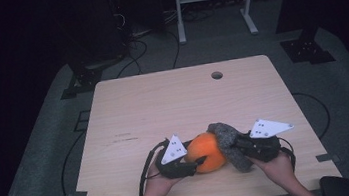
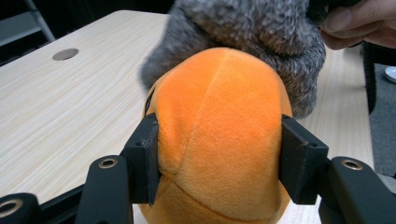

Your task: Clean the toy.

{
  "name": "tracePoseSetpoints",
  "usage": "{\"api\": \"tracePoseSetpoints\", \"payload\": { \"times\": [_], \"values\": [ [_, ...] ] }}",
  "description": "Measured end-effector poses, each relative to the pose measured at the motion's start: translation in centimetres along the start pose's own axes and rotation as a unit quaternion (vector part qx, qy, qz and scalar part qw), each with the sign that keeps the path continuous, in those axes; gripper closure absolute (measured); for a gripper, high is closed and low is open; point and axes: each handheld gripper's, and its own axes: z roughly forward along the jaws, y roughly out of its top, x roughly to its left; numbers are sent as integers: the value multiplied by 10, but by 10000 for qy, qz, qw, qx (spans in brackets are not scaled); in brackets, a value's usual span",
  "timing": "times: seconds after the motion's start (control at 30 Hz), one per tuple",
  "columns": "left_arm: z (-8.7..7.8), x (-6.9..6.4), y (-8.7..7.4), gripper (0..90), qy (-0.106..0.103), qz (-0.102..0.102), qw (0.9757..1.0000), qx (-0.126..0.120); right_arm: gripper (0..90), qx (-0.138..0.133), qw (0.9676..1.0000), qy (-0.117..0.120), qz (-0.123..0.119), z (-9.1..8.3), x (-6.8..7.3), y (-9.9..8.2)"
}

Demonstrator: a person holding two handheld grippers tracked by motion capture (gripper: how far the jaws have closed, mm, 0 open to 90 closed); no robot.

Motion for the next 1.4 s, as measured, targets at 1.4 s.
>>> {"api": "tracePoseSetpoints", "payload": {
  "times": [1.4],
  "values": [
    [11, 3, 2, 380, -137, -187, 9997, 81, 800, -450, 9968, 609, -271, 11, 22, 23]
  ]
}}
